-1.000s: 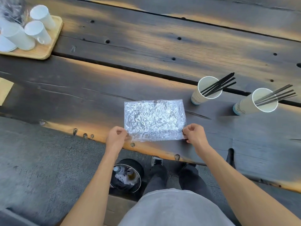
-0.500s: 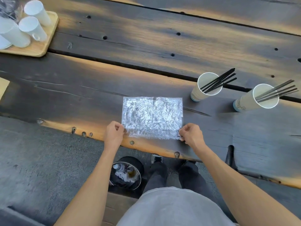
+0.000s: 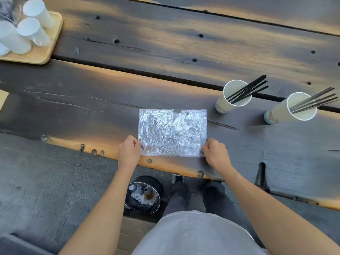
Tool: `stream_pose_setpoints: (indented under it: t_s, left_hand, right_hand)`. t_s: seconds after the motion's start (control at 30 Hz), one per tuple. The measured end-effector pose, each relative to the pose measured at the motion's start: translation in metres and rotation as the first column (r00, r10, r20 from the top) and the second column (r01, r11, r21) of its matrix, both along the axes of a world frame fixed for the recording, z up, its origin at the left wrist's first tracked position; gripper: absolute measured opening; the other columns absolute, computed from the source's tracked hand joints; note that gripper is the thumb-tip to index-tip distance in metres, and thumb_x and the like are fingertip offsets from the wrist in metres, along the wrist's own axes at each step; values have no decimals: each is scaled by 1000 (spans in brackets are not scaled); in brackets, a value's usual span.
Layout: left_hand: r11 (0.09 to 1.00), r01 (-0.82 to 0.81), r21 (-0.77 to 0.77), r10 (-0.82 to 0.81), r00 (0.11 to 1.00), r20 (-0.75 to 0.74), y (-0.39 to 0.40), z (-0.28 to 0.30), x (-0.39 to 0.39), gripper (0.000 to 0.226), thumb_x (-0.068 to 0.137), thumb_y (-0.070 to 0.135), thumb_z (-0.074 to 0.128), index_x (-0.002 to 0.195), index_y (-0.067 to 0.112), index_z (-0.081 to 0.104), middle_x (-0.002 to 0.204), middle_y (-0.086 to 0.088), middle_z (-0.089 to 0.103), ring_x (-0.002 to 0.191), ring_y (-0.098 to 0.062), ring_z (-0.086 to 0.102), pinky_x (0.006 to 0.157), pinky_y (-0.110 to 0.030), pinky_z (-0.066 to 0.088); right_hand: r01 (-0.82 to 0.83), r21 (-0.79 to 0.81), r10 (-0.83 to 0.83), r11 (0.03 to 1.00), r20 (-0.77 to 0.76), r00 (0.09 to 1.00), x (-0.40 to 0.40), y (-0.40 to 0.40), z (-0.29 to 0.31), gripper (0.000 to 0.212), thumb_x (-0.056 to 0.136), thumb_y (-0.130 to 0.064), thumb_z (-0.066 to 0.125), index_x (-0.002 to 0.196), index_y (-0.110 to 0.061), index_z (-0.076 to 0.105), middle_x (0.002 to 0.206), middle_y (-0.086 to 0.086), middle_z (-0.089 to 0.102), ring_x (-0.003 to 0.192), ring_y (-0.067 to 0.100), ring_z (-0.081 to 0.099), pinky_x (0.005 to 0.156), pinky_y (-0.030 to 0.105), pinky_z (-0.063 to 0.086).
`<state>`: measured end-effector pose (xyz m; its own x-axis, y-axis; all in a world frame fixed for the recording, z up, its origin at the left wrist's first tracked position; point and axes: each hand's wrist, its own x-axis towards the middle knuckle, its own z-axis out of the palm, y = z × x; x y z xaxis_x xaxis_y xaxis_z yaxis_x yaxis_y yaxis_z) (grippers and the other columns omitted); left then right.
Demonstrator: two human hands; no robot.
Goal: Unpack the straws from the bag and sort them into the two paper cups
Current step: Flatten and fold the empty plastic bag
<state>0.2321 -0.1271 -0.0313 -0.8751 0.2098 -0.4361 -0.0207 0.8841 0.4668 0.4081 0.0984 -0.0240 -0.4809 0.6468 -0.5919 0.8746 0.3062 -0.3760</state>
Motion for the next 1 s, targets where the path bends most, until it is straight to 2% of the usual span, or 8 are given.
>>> stream_pose_setpoints:
  t_s: [0.13, 0.3, 0.37, 0.43, 0.5, 0.57, 0.77, 1.0]
  left_hand:
    - [998, 7, -61, -8, 1000, -22, 4, 2, 0, 20, 98, 15, 47, 79, 20, 52, 81, -2, 61, 72, -22, 58, 61, -42, 53]
    - [993, -61, -99, 48, 990, -131, 9, 12, 8, 20, 97, 22, 57, 80, 16, 51, 75, 0, 58, 67, -18, 55, 54, -37, 48]
    - [1000, 12, 5, -12, 999, -35, 19, 18, 17, 17, 97, 23, 58, 81, 19, 57, 75, 5, 61, 64, -9, 56, 55, -27, 48]
    - [985, 81, 154, -107, 980, 168, 33, 19, 28, 12, 94, 21, 62, 83, 18, 66, 81, 7, 67, 73, -5, 62, 65, -21, 49]
    - [966, 35, 255, -123, 933, 338, 42, 16, 34, 8, 92, 15, 64, 88, 15, 72, 85, 0, 73, 80, -14, 68, 71, -27, 56]
    - [963, -38, 266, -85, 895, 437, 47, 12, 37, 10, 92, 8, 63, 94, 10, 73, 85, -8, 75, 80, -21, 71, 70, -29, 59]
    - [946, -257, 195, 143, 876, 460, 28, 9, 20, 11, 95, 5, 60, 92, 5, 71, 82, -14, 75, 67, -19, 71, 64, -27, 60]
    - [890, -445, 101, 341, 796, 500, 4, 9, 0, 13, 91, -1, 58, 88, 2, 70, 83, -12, 78, 67, -22, 75, 70, -32, 62]
  right_hand:
    - [-71, 52, 66, 996, 94, 993, -2, 0, 1, 24, 97, -26, 48, 86, -6, 49, 78, 9, 50, 74, 36, 51, 61, 38, 40]
    - [66, 9, -66, 998, 17, 998, -4, -2, 9, 38, 97, -39, 50, 73, -9, 46, 71, 8, 55, 66, 31, 50, 56, 36, 36]
    - [100, -111, -108, 989, -64, 992, -13, -11, 12, 35, 97, -29, 48, 74, -3, 53, 70, 10, 60, 63, 28, 51, 56, 36, 38]
    - [144, -387, -203, 911, -117, 972, -27, -26, 13, 25, 97, -16, 49, 87, 4, 62, 81, 17, 71, 57, 21, 56, 54, 32, 47]
    - [147, -599, -267, 787, -116, 957, -39, -42, 13, 21, 99, -11, 50, 96, 6, 63, 93, 21, 74, 50, 15, 57, 49, 26, 51]
    - [131, -662, -265, 738, -105, 959, -47, -53, 10, 20, 101, -13, 50, 95, 1, 63, 96, 24, 74, 52, 15, 59, 51, 25, 52]
    - [312, -623, -391, 718, 10, 920, -34, -29, 4, 20, 96, 2, 42, 102, -2, 61, 78, 13, 71, 52, 19, 61, 51, 27, 52]
    - [466, -447, -496, 763, 55, 866, -8, 12, -5, 22, 88, 5, 42, 88, 3, 64, 62, 14, 69, 53, 27, 61, 49, 32, 52]
